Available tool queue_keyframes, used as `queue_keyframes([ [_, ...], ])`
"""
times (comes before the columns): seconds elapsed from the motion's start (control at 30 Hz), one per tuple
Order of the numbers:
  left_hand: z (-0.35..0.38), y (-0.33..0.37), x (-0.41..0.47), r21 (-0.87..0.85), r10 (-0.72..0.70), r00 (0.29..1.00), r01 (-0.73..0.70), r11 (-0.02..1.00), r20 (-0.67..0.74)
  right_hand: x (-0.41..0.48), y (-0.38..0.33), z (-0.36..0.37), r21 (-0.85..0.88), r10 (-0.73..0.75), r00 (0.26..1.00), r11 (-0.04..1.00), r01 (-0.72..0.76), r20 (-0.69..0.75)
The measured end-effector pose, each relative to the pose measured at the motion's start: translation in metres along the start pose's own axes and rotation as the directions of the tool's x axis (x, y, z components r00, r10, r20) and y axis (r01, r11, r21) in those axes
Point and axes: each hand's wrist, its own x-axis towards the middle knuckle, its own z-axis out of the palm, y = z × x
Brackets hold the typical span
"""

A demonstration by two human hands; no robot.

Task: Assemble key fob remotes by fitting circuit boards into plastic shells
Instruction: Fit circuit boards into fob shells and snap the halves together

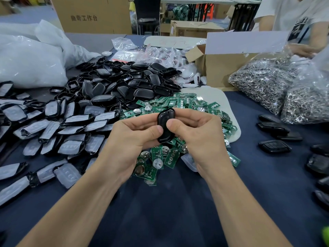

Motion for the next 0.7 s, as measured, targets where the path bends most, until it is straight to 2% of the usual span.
queue_keyframes([
  [0.27, 0.0017, 0.0009, -0.0013, 0.071, 0.043, 0.998, -0.04, 0.997, -0.045, -0.0014, -0.0005, -0.0018, -0.008, -0.008, 1.0, 1.0, 0.008, 0.011],
  [0.47, 0.0017, 0.0012, -0.0013, 0.04, 0.019, 0.998, -0.017, 0.999, -0.056, -0.0013, -0.0009, -0.0033, 0.03, -0.006, 0.999, 1.0, 0.005, 0.041],
  [0.63, 0.0036, 0.002, -0.001, 0.025, 0.009, 0.997, -0.008, 1.0, -0.077, -0.001, 0.0018, 0.0005, -0.027, -0.015, 1.0, 1.0, 0.016, 0.026],
  [0.7, 0.0041, 0.0021, -0.0017, 0.089, 0.033, 0.995, -0.025, 0.996, -0.089, -0.0004, 0.0032, -0.0004, -0.045, -0.011, 1.0, 0.999, 0.012, 0.01],
])
